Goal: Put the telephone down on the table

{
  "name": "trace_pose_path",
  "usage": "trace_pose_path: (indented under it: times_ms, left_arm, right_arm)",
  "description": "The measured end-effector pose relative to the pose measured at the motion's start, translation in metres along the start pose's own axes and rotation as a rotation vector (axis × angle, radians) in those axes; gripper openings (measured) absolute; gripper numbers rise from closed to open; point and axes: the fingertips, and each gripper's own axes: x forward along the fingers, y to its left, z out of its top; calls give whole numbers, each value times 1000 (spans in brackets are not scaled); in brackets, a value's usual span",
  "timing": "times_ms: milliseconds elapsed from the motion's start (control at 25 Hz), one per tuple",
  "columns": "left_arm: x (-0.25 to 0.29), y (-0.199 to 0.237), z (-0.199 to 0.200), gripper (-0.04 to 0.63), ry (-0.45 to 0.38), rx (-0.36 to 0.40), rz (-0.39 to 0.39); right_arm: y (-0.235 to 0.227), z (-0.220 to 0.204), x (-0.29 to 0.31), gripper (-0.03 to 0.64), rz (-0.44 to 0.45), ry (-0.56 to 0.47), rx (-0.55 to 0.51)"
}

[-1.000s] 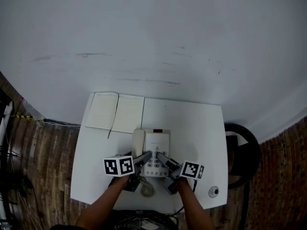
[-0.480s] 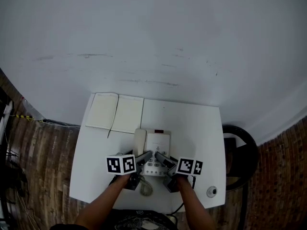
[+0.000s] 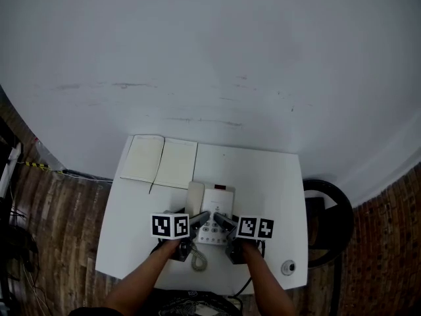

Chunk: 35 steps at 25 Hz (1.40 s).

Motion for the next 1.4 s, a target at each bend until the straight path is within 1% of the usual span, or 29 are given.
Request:
trace_pose_path:
  times_ms: [120, 240, 400, 440, 520, 680, 760, 800, 920, 1000, 1080, 1160, 1200, 1240, 1400]
  left_arm:
    - [-5, -3, 7, 376, -14, 20, 21]
    - [-13, -7, 12, 376, -35, 51, 45]
    - [-26, -17, 22, 376, -75, 107, 70]
    - [-31, -19, 26, 376, -89, 119, 76]
    - [-40, -25, 34, 376, -122, 134, 82]
    - [-64, -44, 48, 376, -204, 144, 68]
    - [-77, -55, 56, 374, -244, 174, 71]
    - [-84, -61, 60, 365, -265, 198, 78]
    - [-105, -82, 72, 285, -332, 258, 93]
    - [-119, -99, 78, 262, -374, 293, 85]
    - [-131, -115, 83, 233, -407, 344, 91]
    - [-141, -128, 86, 174, -436, 393, 106]
    - [-147, -133, 86, 140, -450, 408, 109]
    - [-151, -137, 86, 124, -465, 418, 109]
    - [-167, -143, 80, 77, -507, 445, 140]
  right_arm:
    - [0, 4, -8, 284, -18, 3, -45]
    - [4, 10, -20, 228, -20, -25, -64]
    - [7, 17, -34, 208, -37, -47, -103]
    - [8, 18, -39, 184, -41, -57, -115]
    - [13, 22, -48, 173, -40, -81, -137]
    - [30, 34, -71, 147, -25, -142, -196]
    - [39, 42, -86, 135, -19, -179, -227]
    - [43, 46, -94, 127, -16, -198, -242]
    - [56, 56, -120, 99, -4, -262, -290]
    - [65, 63, -137, 85, 12, -309, -319]
    - [75, 69, -154, 67, 36, -356, -346]
    - [83, 75, -171, 54, 50, -402, -377]
    - [86, 77, -180, 49, 51, -423, -396]
    - [88, 79, -188, 46, 48, -443, -415]
    - [91, 81, -212, 35, 31, -503, -474]
